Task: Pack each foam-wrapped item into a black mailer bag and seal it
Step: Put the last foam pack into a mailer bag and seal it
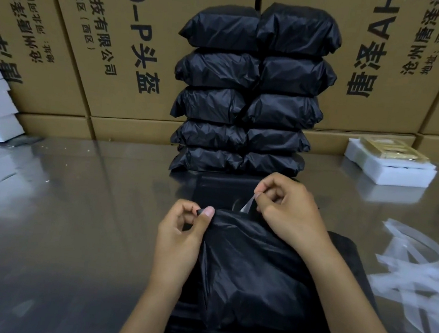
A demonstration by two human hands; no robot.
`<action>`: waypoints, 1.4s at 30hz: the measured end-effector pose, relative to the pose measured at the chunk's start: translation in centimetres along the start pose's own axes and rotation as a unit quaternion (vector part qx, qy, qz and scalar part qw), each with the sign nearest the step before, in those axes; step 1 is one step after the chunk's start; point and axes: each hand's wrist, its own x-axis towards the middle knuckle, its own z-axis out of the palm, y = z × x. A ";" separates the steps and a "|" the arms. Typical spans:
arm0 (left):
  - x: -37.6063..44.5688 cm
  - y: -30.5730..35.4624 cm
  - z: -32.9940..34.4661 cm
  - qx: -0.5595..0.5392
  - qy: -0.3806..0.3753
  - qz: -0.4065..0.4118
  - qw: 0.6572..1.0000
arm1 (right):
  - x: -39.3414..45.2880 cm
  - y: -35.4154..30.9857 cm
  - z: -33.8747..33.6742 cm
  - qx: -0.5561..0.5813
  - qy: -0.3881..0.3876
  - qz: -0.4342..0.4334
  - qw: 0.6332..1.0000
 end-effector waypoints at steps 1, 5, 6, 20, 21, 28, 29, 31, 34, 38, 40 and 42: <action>-0.1 -0.1 0.1 0.025 0.018 0.017 0.999 | 0.0 0.0 -0.1 -0.011 0.007 -0.002 1.000; -0.2 -0.5 0.0 0.150 0.053 0.042 0.986 | 0.2 0.5 -1.0 -0.022 0.022 0.002 1.000; -0.2 -0.7 0.0 0.187 0.056 0.045 0.980 | 0.3 0.6 -1.2 -0.021 0.024 0.005 0.999; -0.8 -1.8 1.0 0.357 -0.030 -0.007 0.934 | 0.9 2.9 -5.1 0.008 0.093 0.083 0.992; -0.9 -1.8 1.1 0.369 -0.044 -0.013 0.928 | 0.9 3.2 -5.5 0.018 0.093 0.095 0.991; -1.1 -1.5 0.7 0.437 -0.111 0.000 0.893 | 1.1 4.6 -7.2 0.041 0.109 0.126 0.985; -1.0 -1.3 0.5 0.405 -0.094 0.015 0.909 | 1.1 4.8 -7.3 0.045 0.110 0.127 0.985; -0.8 -0.6 0.2 0.339 -0.047 0.056 0.938 | 1.3 5.1 -7.6 0.048 0.112 0.127 0.984; -1.0 0.9 0.3 0.240 -0.064 0.095 0.964 | 1.5 5.4 -7.9 0.047 0.115 0.128 0.984; -2.0 1.9 1.2 0.228 -0.126 0.124 0.958 | 1.5 5.8 -8.1 0.055 0.114 0.129 0.983; -2.2 1.8 1.3 0.230 -0.126 0.125 0.957 | 1.5 5.9 -8.1 0.057 0.113 0.129 0.983; -2.1 1.6 1.3 0.220 -0.132 0.117 0.960 | 1.5 6.0 -8.2 0.057 0.116 0.131 0.983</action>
